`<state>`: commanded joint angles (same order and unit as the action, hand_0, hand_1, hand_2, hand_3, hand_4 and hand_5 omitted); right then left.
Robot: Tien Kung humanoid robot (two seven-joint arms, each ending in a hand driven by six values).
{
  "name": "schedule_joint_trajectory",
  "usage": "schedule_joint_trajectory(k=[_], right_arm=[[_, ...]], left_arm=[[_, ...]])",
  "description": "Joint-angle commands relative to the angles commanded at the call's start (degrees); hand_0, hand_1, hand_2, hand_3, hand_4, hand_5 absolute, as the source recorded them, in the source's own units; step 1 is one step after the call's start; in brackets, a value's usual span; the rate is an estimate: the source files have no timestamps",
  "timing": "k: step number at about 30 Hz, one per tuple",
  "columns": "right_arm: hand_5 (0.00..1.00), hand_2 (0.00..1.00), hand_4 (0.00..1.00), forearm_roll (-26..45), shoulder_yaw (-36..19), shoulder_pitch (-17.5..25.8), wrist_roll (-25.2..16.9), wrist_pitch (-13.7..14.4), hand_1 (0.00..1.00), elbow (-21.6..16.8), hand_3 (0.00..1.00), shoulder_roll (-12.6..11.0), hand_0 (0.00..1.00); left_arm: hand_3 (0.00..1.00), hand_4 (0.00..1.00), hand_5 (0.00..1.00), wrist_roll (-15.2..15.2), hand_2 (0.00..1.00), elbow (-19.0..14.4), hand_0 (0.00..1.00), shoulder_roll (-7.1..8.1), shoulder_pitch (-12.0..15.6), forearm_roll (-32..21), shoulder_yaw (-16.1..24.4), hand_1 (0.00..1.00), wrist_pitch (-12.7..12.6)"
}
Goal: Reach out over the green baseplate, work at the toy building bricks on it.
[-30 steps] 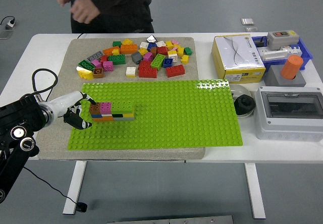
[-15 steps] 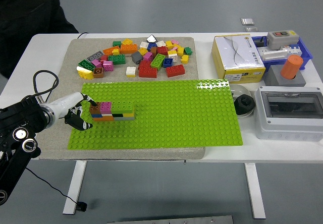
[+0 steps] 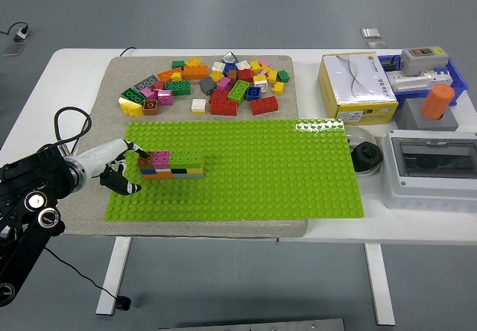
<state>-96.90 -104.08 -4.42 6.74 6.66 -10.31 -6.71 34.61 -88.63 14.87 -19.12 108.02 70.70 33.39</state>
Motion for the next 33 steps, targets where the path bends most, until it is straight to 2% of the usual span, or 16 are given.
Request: schedule_joint_trajectory(k=[8, 16, 18, 21, 23, 26, 33], right_arm=[[0.854, 0.528, 0.690, 0.00, 0.02, 0.02, 0.06, -0.04, 0.378, 0.00, 0.702, 0.04, 0.621], [0.854, 0.531, 0.690, 0.17, 0.15, 0.10, 0.15, -0.07, 0.378, 0.00, 0.701, 0.09, 0.622], [0.854, 0.531, 0.690, 0.29, 0.25, 0.13, 0.20, -0.08, 0.378, 0.00, 0.701, 0.11, 0.622], [0.854, 0.531, 0.690, 0.81, 0.62, 0.19, 0.42, -0.13, 0.378, 0.00, 0.701, 0.19, 0.622], [0.855, 0.539, 0.690, 1.23, 0.98, 0.21, 0.58, -0.16, 0.379, 0.00, 0.701, 0.23, 0.621], [0.855, 0.539, 0.690, 1.97, 1.78, 0.08, 0.75, -0.15, 0.379, 0.00, 0.701, 0.23, 0.621], [0.854, 0.558, 0.690, 3.08, 2.84, -0.19, 1.07, -0.35, 0.382, 0.00, 0.701, 0.51, 0.621]], left_arm=[[0.782, 0.778, 0.002, -0.23, 0.116, -1.04, 0.157, 0.81, -0.52, 0.02, 0.78, 0.007, -0.24], [0.782, 0.778, 0.002, -1.20, 0.116, -3.04, 0.157, 2.41, -1.05, -0.98, 2.05, 0.007, -0.54], [0.782, 0.778, 0.002, -1.69, 0.116, -3.61, 0.157, 2.75, -1.01, -1.36, 2.38, 0.007, -0.71], [0.782, 0.778, 0.002, -3.98, 0.116, -4.29, 0.157, 3.56, -0.91, -1.89, 3.47, 0.007, -2.31], [0.782, 0.778, 0.002, -6.22, 0.116, -3.92, 0.157, 4.46, -0.98, -2.09, 4.15, 0.007, -4.06], [0.782, 0.778, 0.002, -9.64, 0.116, -2.72, 0.157, 6.61, -1.30, -1.30, 4.58, 0.007, -6.85], [0.782, 0.778, 0.002, -12.45, 0.116, 0.86, 0.157, 12.25, -0.66, 0.87, 3.65, 0.007, -9.64]])
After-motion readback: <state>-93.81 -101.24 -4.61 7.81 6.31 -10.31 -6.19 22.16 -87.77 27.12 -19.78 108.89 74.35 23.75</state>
